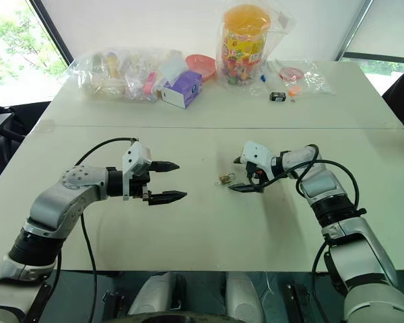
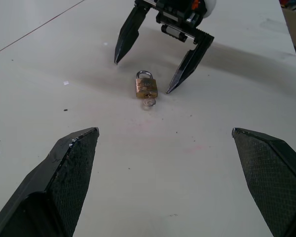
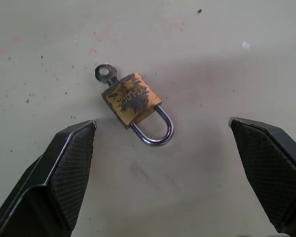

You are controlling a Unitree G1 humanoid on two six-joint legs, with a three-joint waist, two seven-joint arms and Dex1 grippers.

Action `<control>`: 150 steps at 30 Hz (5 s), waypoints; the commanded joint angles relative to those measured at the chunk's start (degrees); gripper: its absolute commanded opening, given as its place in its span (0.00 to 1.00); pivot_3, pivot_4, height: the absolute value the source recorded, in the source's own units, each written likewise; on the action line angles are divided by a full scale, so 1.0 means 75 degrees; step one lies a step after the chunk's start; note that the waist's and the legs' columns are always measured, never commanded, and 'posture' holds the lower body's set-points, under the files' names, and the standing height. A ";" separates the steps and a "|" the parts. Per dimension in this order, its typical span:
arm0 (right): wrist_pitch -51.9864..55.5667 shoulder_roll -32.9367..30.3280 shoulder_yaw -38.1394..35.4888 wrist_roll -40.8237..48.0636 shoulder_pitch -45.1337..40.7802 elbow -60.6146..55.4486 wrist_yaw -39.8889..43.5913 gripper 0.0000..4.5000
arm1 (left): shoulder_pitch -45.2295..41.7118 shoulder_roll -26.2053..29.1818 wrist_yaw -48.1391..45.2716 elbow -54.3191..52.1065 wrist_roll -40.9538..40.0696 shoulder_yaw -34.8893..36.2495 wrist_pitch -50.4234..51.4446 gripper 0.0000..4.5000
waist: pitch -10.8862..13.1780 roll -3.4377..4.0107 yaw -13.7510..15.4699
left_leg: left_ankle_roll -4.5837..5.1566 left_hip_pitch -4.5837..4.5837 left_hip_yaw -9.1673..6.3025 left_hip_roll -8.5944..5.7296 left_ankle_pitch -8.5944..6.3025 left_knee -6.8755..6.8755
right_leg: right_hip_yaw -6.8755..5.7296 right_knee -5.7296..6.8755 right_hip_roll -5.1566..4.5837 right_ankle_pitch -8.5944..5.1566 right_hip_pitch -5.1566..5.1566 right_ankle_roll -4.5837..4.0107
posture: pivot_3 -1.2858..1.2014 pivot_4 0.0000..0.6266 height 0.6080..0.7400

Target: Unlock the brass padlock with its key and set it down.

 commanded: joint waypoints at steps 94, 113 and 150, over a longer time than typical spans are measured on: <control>-0.1119 -0.0515 -0.0656 -0.2330 0.1933 -0.6451 -0.2463 0.15 | -0.1791 -0.1200 -0.0529 0.2214 -0.0343 -0.0024 0.0171 0.63 | 0.0000 0.0004 0.0025 | -0.0009 -0.0003 0.0003 -0.0008 0.0006 0.0008 | 0.0003 0.0033 0.0019 0.0000 -0.0019 -0.0002 | 0.52 0.24 0.96; -0.1069 -0.0541 -0.0642 -0.2339 0.1960 -0.6506 -0.2421 0.15 | -0.1948 -0.1406 -0.0676 0.2214 -0.0404 -0.0071 0.0292 0.01 | 0.0000 0.0004 0.0023 | -0.0009 -0.0003 0.0003 -0.0008 0.0006 0.0009 | 0.0003 0.0034 0.0018 0.0000 -0.0019 -0.0002 | 0.52 0.24 0.96; -0.1154 -0.0604 -0.0623 -0.2376 0.1799 -0.6367 -0.2460 0.15 | -0.2165 -0.1731 0.0589 0.1483 -0.2006 0.0891 0.2214 0.54 | 0.0001 0.0001 0.0008 | -0.0008 -0.0004 -0.0001 -0.0005 0.0005 0.0011 | 0.0000 0.0036 0.0022 0.0000 -0.0018 0.0000 | 0.52 0.24 0.96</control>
